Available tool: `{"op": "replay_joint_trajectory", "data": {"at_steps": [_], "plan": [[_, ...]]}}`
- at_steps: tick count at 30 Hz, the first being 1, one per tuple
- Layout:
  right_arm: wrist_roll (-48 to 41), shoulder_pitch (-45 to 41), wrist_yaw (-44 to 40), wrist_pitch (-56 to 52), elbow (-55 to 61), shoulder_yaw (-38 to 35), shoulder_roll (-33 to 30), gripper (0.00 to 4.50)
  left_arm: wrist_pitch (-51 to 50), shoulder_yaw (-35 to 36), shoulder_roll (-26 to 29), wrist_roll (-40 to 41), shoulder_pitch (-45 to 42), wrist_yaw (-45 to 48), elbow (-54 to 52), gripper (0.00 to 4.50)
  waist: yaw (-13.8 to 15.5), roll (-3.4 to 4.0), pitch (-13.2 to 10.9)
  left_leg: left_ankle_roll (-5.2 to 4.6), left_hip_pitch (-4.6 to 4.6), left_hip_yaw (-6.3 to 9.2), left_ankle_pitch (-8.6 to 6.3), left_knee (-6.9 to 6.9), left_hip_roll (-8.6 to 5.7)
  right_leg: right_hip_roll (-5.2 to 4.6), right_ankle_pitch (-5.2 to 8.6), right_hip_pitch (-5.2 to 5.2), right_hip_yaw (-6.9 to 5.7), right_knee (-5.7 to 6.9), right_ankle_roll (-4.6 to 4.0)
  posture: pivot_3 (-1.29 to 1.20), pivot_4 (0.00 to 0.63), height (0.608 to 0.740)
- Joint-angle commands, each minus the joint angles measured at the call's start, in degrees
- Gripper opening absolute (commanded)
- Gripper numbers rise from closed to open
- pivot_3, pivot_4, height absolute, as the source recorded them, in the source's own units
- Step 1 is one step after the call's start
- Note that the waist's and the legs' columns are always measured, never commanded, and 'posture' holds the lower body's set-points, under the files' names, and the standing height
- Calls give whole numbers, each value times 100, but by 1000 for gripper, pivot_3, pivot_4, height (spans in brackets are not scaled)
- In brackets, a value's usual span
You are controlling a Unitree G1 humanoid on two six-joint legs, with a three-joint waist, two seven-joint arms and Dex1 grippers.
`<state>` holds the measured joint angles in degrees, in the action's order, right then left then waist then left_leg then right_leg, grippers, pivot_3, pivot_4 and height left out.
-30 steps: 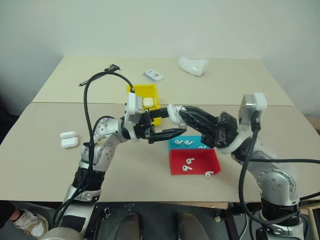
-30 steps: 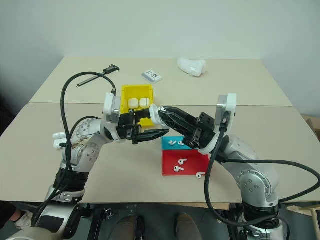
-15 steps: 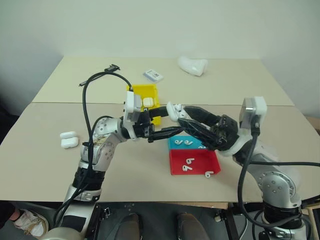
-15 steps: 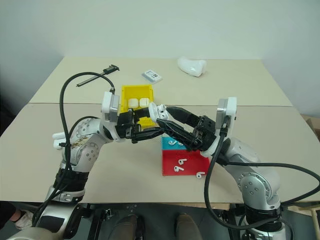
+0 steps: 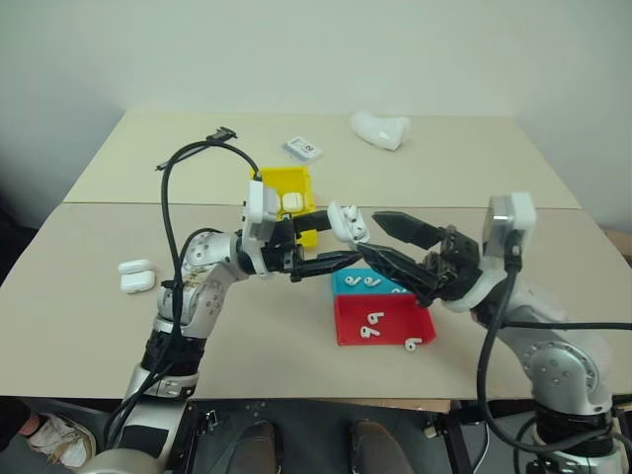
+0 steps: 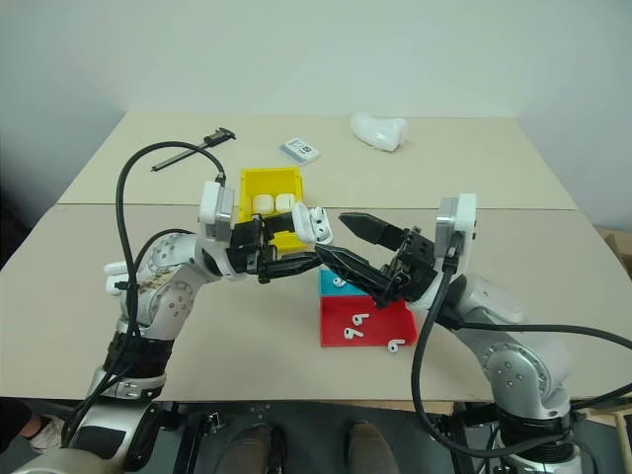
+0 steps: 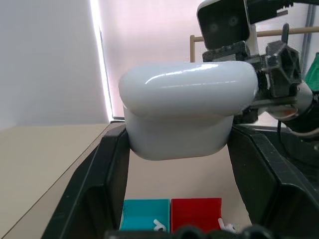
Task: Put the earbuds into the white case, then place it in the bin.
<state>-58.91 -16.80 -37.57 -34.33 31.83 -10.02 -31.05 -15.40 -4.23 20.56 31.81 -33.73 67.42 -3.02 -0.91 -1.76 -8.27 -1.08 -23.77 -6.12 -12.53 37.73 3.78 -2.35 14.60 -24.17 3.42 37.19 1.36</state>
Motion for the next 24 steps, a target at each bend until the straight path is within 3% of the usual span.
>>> {"op": "replay_joint_trajectory", "data": {"at_steps": [1, 11, 17, 24], "plan": [[-112, -708, 74, -376, -69, -127, -536, 3519, 183, -128, 120, -154, -43, 272, 175, 2727, -11, 2, 1, 0, 1, -1, 0, 0, 0, 1, 0, 0, 1, 1, -1, 0, 150, 740], [631, -3003, -327, -1802, -345, 1462, -1483, 65, 644, -559, -97, -912, -125, 119, 854, 2727, 10, 2, 1, -6, -9, -10, -3, 2, 2, 0, -2, -9, 6, -8, -3, 0, 150, 740], [1445, -3996, -821, -2260, -289, 2589, -1686, 26, 770, -605, -276, -1044, -227, 80, 1037, 2727, 10, 2, 1, -9, -16, -10, -5, 4, 2, -5, -2, -16, 3, -7, -2, 0, 150, 740], [2302, -4204, -1273, -2247, -392, 3240, -1833, 26, 799, -507, -295, -973, -142, 43, 854, 2727, 11, 2, 1, -9, -31, -9, -5, 8, 2, -6, -2, -26, 0, -6, -2, 0, 150, 740]]}}
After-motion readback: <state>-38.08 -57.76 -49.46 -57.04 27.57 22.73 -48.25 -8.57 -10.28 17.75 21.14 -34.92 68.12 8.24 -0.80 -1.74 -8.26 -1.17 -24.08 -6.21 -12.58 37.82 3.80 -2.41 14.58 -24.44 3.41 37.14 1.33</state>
